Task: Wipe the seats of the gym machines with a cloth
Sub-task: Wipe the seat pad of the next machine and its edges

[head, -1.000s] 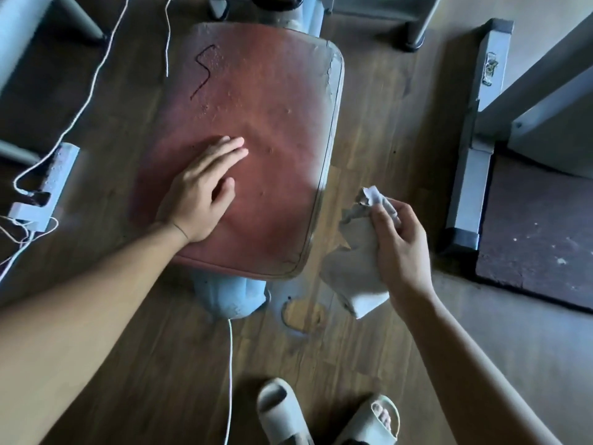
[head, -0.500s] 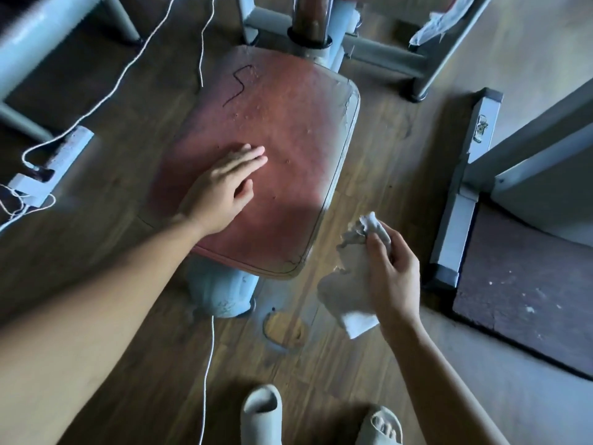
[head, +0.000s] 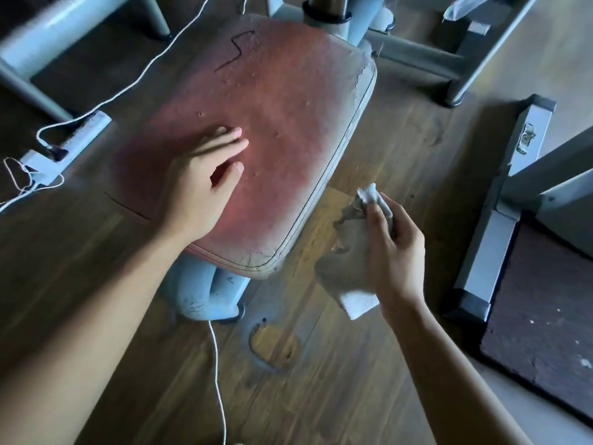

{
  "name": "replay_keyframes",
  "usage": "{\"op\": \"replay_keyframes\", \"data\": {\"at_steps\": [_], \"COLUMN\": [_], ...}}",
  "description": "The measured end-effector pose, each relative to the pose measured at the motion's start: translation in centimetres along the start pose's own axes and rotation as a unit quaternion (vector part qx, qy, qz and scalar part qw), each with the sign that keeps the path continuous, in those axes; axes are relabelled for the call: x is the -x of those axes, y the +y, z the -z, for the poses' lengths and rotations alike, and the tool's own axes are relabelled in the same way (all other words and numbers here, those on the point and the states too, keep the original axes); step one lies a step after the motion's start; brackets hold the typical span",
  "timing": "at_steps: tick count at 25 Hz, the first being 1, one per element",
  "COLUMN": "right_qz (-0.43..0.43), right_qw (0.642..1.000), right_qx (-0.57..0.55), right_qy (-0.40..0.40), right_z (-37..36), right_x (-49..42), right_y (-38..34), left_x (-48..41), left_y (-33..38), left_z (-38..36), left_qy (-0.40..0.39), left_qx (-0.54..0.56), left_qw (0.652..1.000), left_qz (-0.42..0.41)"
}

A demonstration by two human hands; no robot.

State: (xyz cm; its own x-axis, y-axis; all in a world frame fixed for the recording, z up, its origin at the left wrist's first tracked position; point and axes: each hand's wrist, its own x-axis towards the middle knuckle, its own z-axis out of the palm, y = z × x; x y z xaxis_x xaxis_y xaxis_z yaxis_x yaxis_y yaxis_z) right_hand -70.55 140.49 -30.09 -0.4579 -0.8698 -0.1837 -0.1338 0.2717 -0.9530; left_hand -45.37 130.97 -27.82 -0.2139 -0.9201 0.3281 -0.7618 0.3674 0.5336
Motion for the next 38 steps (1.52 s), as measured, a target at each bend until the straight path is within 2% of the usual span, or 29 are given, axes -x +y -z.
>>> {"op": "replay_keyframes", "data": {"at_steps": [7, 11, 15, 19, 22, 25, 28, 32, 36, 38], "right_qz": [0.072, 0.079, 0.075, 0.080, 0.087, 0.051, 0.072, 0.145, 0.069, 0.084], "right_qw": [0.996, 0.994, 0.995, 0.993, 0.994, 0.997, 0.995, 0.988, 0.998, 0.996], "right_qx": [-0.057, -0.069, -0.055, -0.054, -0.059, -0.059, -0.066, -0.040, -0.013, -0.014], "right_qy": [-0.019, -0.036, -0.034, -0.066, -0.027, 0.017, -0.003, -0.031, -0.005, -0.020], "right_z": [-2.9, -4.8, -5.8, -7.0, -7.7, -7.2, -6.9, -7.4, -6.6, -6.1], "right_x": [0.9, 3.4, 8.9, 13.7, 11.4, 6.4, 7.4, 11.6, 6.4, 7.8], "right_y": [0.5, 0.1, 0.9, 2.2, 1.0, -0.6, 0.0, 1.1, -0.7, -0.2], "left_x": [0.1, 1.2, 3.3, 4.6, 4.7, 4.6, 4.5, 4.5, 4.5, 4.5], "left_y": [-0.2, 0.5, 0.8, 0.4, -0.1, -0.4, -0.3, -0.1, 0.3, 0.4], "left_z": [0.1, 0.1, 0.1, 0.7, 0.7, 0.1, -0.1, -0.1, -0.2, -0.2], "left_qy": [0.034, 0.066, 0.001, -0.050, -0.049, -0.029, -0.008, -0.007, -0.005, -0.003], "left_qx": [-0.004, -0.023, -0.041, -0.045, -0.040, -0.048, -0.056, -0.064, -0.080, -0.081], "left_qw": [0.999, 0.998, 0.999, 0.998, 0.998, 0.998, 0.998, 0.998, 0.997, 0.997], "left_qz": [-0.004, 0.004, 0.020, 0.007, 0.003, -0.005, -0.009, -0.002, -0.006, -0.007]}}
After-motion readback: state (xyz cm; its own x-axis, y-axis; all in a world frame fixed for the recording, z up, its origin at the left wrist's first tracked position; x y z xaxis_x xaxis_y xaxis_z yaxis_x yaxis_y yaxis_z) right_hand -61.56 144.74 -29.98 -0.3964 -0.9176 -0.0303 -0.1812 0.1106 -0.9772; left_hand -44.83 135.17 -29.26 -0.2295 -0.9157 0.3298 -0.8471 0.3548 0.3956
